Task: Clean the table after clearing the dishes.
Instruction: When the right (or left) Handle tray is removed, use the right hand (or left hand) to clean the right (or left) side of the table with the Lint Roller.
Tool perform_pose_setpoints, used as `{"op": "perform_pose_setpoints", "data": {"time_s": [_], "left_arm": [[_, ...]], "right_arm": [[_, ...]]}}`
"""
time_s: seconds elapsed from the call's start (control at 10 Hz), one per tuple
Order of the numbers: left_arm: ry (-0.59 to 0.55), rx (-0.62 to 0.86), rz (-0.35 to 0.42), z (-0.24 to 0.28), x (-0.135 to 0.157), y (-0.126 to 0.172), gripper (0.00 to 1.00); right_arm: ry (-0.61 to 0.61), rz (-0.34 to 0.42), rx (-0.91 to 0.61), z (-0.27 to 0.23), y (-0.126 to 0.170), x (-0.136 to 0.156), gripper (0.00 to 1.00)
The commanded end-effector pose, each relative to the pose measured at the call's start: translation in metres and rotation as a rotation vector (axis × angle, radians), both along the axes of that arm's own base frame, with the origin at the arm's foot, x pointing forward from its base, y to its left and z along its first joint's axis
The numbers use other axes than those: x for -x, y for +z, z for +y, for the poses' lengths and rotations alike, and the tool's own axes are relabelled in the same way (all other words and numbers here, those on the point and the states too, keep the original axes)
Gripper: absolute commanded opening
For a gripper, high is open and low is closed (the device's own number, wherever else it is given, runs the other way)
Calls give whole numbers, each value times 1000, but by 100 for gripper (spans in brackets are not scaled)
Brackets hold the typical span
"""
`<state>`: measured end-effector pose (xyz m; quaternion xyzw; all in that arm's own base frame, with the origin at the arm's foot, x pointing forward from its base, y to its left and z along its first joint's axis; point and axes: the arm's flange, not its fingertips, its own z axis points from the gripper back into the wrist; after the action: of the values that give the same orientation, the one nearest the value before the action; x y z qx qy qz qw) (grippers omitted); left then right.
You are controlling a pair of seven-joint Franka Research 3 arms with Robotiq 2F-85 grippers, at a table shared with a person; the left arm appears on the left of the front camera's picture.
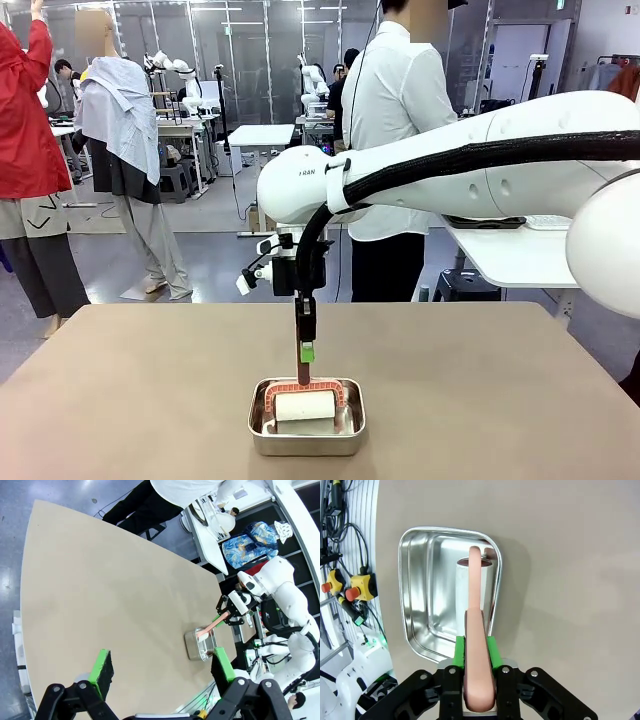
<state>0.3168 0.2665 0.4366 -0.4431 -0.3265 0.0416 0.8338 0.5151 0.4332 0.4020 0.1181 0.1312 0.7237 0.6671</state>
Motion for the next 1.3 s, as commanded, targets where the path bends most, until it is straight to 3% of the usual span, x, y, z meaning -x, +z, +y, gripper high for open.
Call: {"op": "perform_pose_setpoints", "data": {"time_s": [0.0, 0.1, 0.2, 0.3, 0.5, 0.7, 0.9, 1.1, 1.2], "left_arm": [[-9, 3, 14, 4, 0, 4, 100], [-9, 3, 14, 4, 0, 4, 100], [-9, 3, 14, 4, 0, 4, 100], [-9, 3, 14, 4, 0, 4, 100], [-9, 3, 14, 4, 0, 4, 100], [-9, 3, 14, 4, 0, 4, 100], [-9, 3, 14, 4, 0, 4, 100], [-9, 3, 14, 4, 0, 4, 100], [-9, 3, 14, 4, 0, 4, 100]], "right_arm": [[-95, -22, -8, -10, 29, 24, 0], [-190, -63, -55, -25, 46, 36, 0], [-387, -138, -85, -53, 65, 48, 0], [-493, -96, -170, -84, 79, 61, 0], [-760, -106, -314, -155, 87, 81, 0], [-1045, -43, -439, -238, 72, 98, 0], [-1333, 20, -561, -289, 42, 96, 0], [-1453, 102, -612, -316, 22, 82, 0], [-1466, 105, -628, -321, 17, 72, 0]]}}
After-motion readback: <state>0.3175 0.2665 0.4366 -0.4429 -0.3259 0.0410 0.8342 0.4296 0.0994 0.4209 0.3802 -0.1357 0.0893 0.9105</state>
